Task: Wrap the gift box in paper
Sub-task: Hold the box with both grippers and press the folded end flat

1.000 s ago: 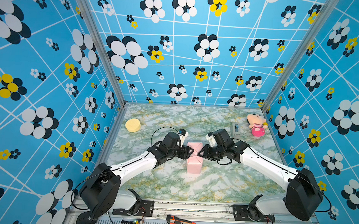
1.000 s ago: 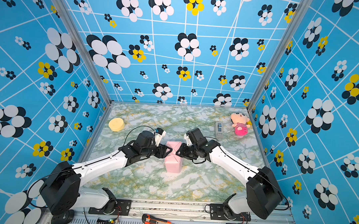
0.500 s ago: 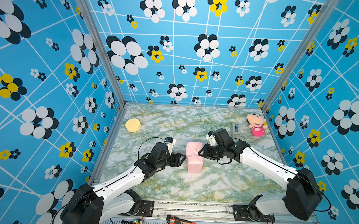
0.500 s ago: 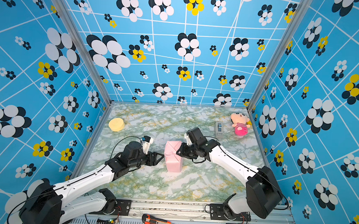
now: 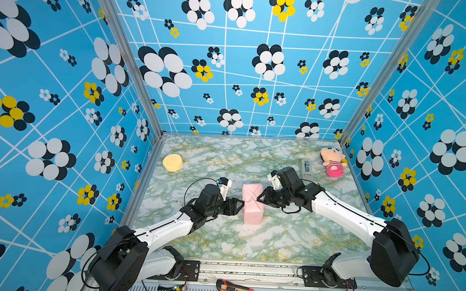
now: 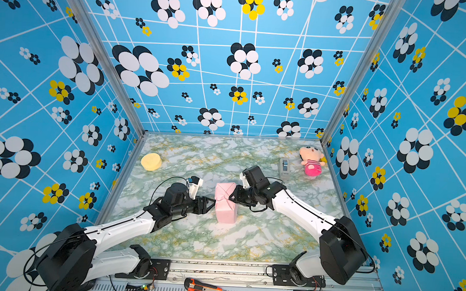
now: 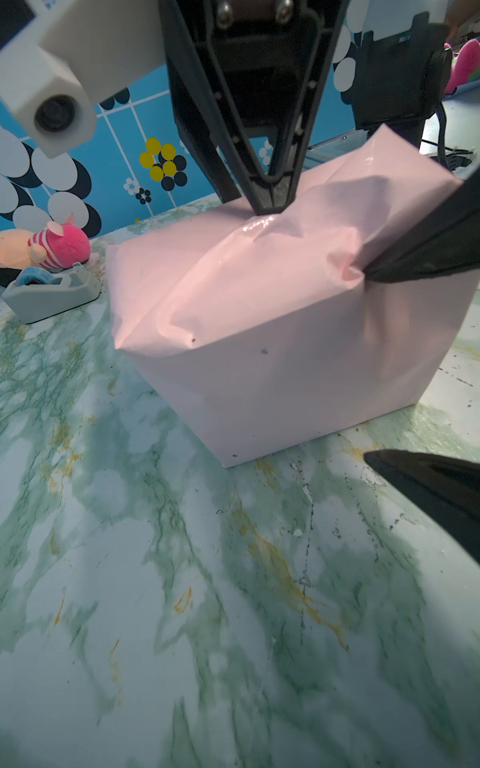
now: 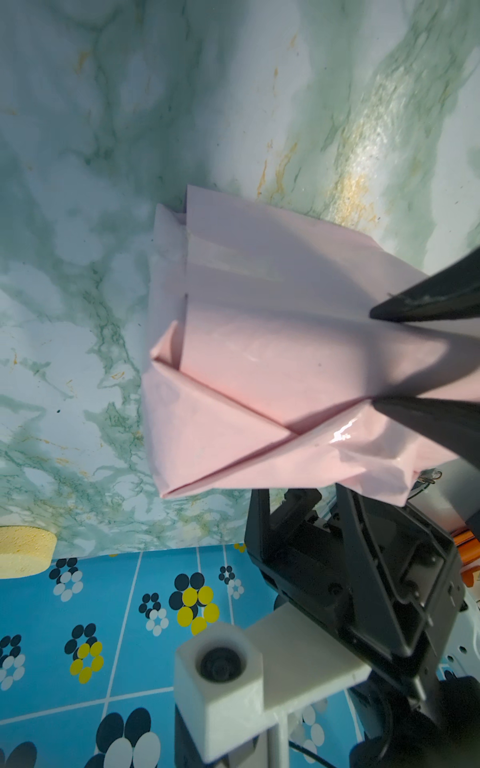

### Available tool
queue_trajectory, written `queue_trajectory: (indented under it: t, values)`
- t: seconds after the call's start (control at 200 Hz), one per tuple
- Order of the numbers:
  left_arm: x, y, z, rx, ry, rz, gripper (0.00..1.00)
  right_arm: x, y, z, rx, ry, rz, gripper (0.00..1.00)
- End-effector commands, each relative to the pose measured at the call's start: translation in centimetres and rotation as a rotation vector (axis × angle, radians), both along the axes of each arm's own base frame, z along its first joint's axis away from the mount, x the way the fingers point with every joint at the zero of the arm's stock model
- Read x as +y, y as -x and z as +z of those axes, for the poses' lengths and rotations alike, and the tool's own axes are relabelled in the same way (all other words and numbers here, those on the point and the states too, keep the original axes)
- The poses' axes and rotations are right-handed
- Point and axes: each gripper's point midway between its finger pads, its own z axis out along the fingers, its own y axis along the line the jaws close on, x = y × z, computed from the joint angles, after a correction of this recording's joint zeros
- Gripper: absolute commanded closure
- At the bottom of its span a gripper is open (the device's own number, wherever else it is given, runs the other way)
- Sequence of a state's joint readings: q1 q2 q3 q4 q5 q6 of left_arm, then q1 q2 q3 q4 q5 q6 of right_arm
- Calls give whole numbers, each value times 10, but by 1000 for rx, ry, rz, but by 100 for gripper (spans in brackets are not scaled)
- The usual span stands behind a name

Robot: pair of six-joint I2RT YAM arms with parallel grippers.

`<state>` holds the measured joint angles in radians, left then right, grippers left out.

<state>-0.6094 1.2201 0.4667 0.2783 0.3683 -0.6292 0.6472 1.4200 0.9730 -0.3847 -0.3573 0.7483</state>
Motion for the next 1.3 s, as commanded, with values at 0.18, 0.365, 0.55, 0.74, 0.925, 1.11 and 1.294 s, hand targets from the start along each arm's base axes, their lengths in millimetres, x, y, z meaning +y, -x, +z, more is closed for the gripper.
queue_trajectory:
  t: [0.18,0.365,0.55,0.74,0.925,1.11,1.294]
  values:
    - [-7,-1,35,-101,58,-42,35,-15,6,-13,35,23,-47,68]
    - [-2,3,40,-130,63,-39,34,-16,7,-15,41,25,-47,69]
    - [-6,3,33,-111,67,-52,34,-15,6,-14,39,20,-47,69]
    - [-16,1,34,-108,77,-84,35,-13,6,-13,39,8,-46,69]
    - [-23,0,28,-103,67,-97,35,-10,6,-8,37,-17,-47,69]
    - [-26,-3,15,-85,34,-84,36,-9,5,4,14,-51,-50,56]
    - [-20,-3,0,-56,-26,-68,37,-15,-1,33,-37,-118,-80,37]
